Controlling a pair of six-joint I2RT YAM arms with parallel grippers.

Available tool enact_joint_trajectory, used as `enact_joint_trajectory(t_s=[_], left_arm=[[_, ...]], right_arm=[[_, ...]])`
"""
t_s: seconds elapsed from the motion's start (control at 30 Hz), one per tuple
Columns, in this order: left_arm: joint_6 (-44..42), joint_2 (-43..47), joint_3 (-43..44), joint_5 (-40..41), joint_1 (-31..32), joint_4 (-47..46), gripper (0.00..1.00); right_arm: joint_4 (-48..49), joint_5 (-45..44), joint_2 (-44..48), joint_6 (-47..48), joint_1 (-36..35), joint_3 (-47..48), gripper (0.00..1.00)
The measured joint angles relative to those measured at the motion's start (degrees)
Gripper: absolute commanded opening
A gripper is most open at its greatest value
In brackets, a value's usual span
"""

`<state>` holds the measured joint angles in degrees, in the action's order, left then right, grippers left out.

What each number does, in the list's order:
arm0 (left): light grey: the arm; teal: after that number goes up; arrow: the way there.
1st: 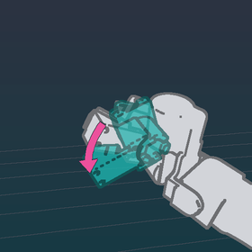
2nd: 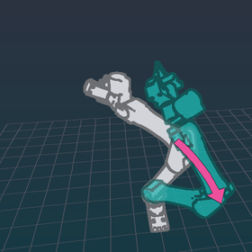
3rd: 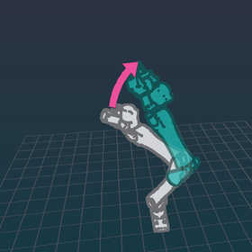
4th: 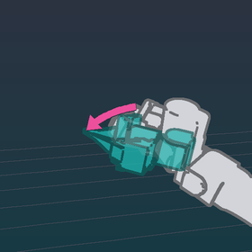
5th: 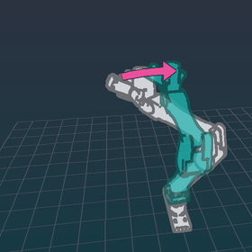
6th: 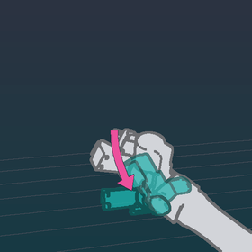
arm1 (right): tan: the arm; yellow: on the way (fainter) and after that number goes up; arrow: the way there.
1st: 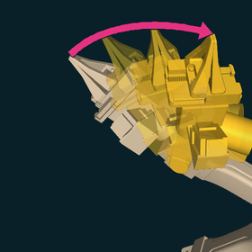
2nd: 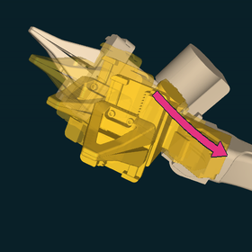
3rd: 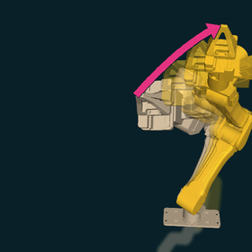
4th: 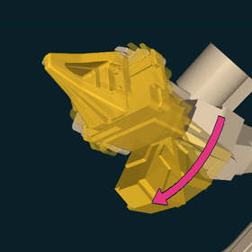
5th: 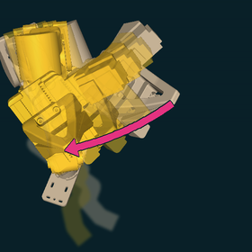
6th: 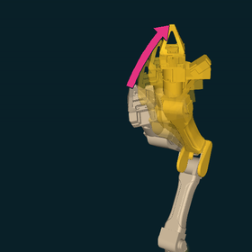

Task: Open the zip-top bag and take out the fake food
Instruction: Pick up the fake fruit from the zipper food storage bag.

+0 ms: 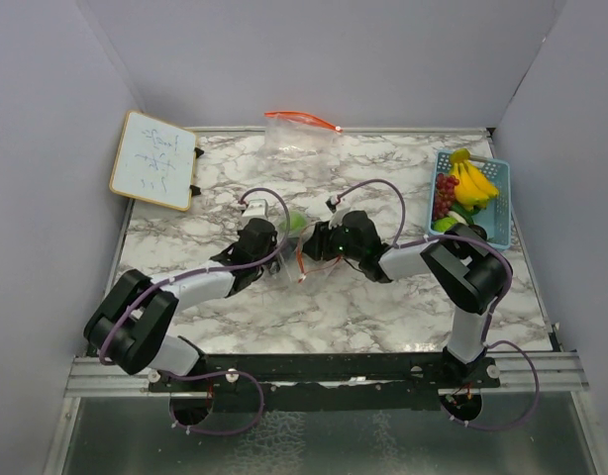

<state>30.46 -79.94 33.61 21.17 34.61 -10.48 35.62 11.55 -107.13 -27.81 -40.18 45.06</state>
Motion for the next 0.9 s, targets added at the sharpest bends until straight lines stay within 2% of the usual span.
enact_joint_trajectory(t_s=[0.37,0.57,0.77,0.9], left_arm=[[0.44,-7.72,0.59,-3.04,0.02,-7.21,0.00],[0.76,-10.80,1.55,-4.11,1.27,-9.77,0.00],[0.72,-11.21,1.64,-4.96,1.88,-9.64,0.00],[0.72,-11.21,1.64,-5.14,1.90,-9.49,0.00]], right_arm=[[1.68,1.18,-0.09,-0.07,0.00,-0.28,0.81],[-1.09,1.55,-2.64,1.03,-0.31,3.54,0.83],[-8.50,-2.23,-4.17,5.05,-2.49,8.70,0.43],[-10.08,-3.56,-4.17,5.68,-3.02,9.25,0.16]])
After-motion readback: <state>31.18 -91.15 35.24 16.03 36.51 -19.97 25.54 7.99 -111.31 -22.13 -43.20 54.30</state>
